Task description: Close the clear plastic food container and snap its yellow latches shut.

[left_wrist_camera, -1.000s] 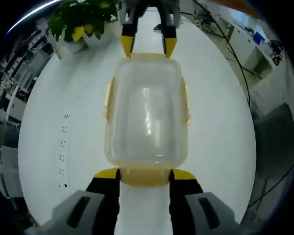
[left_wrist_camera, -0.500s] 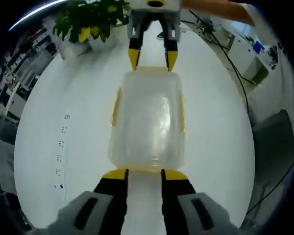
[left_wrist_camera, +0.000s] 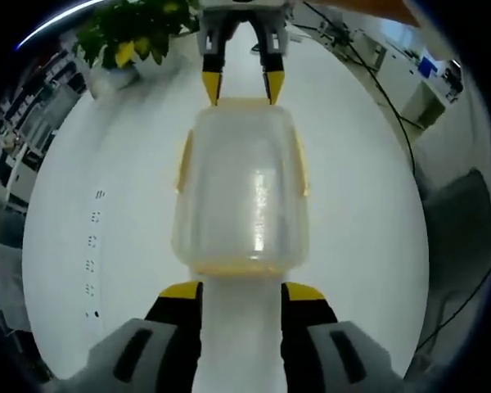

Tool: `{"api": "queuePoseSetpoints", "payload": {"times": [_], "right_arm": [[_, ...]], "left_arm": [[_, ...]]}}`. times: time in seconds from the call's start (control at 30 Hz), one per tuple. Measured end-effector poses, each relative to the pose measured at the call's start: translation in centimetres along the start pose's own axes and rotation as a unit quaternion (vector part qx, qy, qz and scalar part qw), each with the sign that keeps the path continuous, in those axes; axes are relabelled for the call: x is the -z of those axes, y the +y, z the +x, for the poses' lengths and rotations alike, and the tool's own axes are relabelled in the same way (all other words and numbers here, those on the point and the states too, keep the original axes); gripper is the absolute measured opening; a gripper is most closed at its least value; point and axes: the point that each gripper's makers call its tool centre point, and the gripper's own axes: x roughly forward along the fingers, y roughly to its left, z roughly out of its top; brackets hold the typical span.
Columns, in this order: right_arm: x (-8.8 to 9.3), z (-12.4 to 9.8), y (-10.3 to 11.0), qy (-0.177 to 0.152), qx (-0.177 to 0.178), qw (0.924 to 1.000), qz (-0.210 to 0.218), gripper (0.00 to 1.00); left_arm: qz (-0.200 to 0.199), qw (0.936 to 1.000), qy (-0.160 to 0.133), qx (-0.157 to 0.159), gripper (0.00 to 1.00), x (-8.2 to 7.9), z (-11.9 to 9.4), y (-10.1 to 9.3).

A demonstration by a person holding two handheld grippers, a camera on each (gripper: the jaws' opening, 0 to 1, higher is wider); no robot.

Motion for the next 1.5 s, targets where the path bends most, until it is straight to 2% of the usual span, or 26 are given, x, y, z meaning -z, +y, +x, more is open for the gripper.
{"api": "queuePoseSetpoints", "payload": {"times": [0.23,0.3,0.37,0.43,0.5,0.57,0.6,0.63,0.67,0.7,0.73,0.77,0.8,0.87,0.9,0.97,1.0,1.03,1.17,1.23,1.27,1.33,1.37,1.4,1.43,1.5], "right_arm": [[0.3,0.4,0.2,0.009,-0.001,0.9999,0.009,0.37],[1.3,0.6,0.6,0.031,-0.010,0.9967,0.074,0.42],[2.3,0.6,0.2,0.047,0.002,0.9953,0.085,0.45],[3.6,0.1,-0.4,0.067,0.027,0.9920,0.104,0.41],[3.8,-0.9,-1.1,0.046,0.048,0.9852,0.158,0.38],[3.8,-2.4,-3.0,0.015,0.105,0.9699,0.219,0.36],[3.1,-3.2,-3.4,-0.027,0.111,0.9518,0.285,0.34],[2.4,-3.7,-3.5,-0.062,0.106,0.9350,0.333,0.32],[1.1,-4.4,-3.9,-0.117,0.095,0.9079,0.391,0.30],[0.5,-4.7,-4.0,-0.149,0.083,0.8857,0.432,0.27],[0.1,-4.8,-3.8,-0.166,0.065,0.8648,0.469,0.24],[-0.6,-4.8,-3.3,-0.189,0.037,0.8439,0.501,0.20],[-0.8,-4.6,-3.0,-0.194,0.015,0.8301,0.523,0.18],[-1.1,-3.9,-2.6,-0.201,-0.011,0.8059,0.557,0.23],[-1.1,-3.4,-2.3,-0.198,-0.021,0.7971,0.570,0.25],[0.0,-2.2,-2.4,-0.165,-0.022,0.7984,0.579,0.25],[0.2,-1.9,-2.5,-0.156,-0.017,0.8030,0.575,0.24],[0.5,-1.5,-2.3,-0.140,-0.016,0.8149,0.562,0.24],[-0.2,-0.8,-2.1,-0.135,-0.024,0.8167,0.561,0.20],[-0.3,-0.6,-1.9,-0.127,-0.022,0.8181,0.560,0.21],[-0.1,-0.5,-1.8,-0.117,-0.016,0.8238,0.555,0.20],[-0.3,-0.6,-1.6,-0.116,-0.018,0.8236,0.555,0.20],[-0.3,-0.6,-1.6,-0.115,-0.017,0.8243,0.554,0.20],[-0.3,-0.6,-1.5,-0.115,-0.016,0.8259,0.552,0.20],[-0.3,-0.6,-1.5,-0.117,-0.016,0.8259,0.551,0.20],[-0.4,-0.5,-1.4,-0.119,-0.017,0.8231,0.555,0.20]], "left_arm": [[-0.008,0.9999,0.010,0.000,0.33,0.8,-0.2,0.0],[-0.026,0.9981,0.055,-0.005,0.35,2.8,-0.6,0.1],[-0.036,0.9969,0.069,-0.009,0.36,3.6,-0.8,0.3],[-0.089,0.9924,0.081,-0.026,0.35,4.7,-1.3,0.9],[-0.168,0.9843,0.054,-0.010,0.35,4.3,-1.8,0.6],[-0.234,0.9719,-0.022,0.013,0.33,2.3,-2.2,0.6],[-0.287,0.9566,-0.050,0.011,0.31,1.6,-2.7,0.7],[-0.314,0.9468,-0.067,0.019,0.31,1.1,-3.0,0.8],[-0.346,0.9330,-0.093,0.035,0.32,0.3,-3.3,0.9],[-0.375,0.9198,-0.106,0.046,0.33,-0.3,-3.5,0.4],[-0.386,0.9132,-0.119,0.052,0.33,-0.8,-3.6,0.3],[-0.432,0.8866,-0.150,0.067,0.30,-1.7,-3.9,0.6],[-0.474,0.8635,-0.153,0.077,0.26,-1.8,-3.8,0.8],[-0.515,0.8398,-0.160,0.065,0.24,-1.6,-3.6,1.6],[-0.524,0.8345,-0.158,0.063,0.25,-1.5,-3.5,1.6],[-0.535,0.8308,-0.139,0.065,0.27,-1.2,-2.8,1.3],[-0.535,0.8322,-0.130,0.067,0.27,-1.1,-2.5,1.0],[-0.534,0.8338,-0.125,0.064,0.26,-1.1,-2.3,0.9],[-0.537,0.8345,-0.106,0.066,0.21,-1.1,-1.2,0.5],[-0.545,0.8298,-0.095,0.072,0.20,-0.8,-0.8,0.4],[-0.542,0.8327,-0.088,0.071,0.19,-0.7,-0.5,0.2],[-0.534,0.8387,-0.076,0.071,0.15,-0.2,-0.2,0.0],[-0.534,0.8388,-0.077,0.074,0.14,-0.2,-0.1,-0.2],[-0.536,0.8372,-0.076,0.078,0.14,-0.2,-0.1,-0.3],[-0.550,0.8276,-0.066,0.089,0.12,0.1,-0.1,-0.6],[-0.555,0.8236,-0.069,0.095,0.11,0.2,-0.2,-0.3]]}}
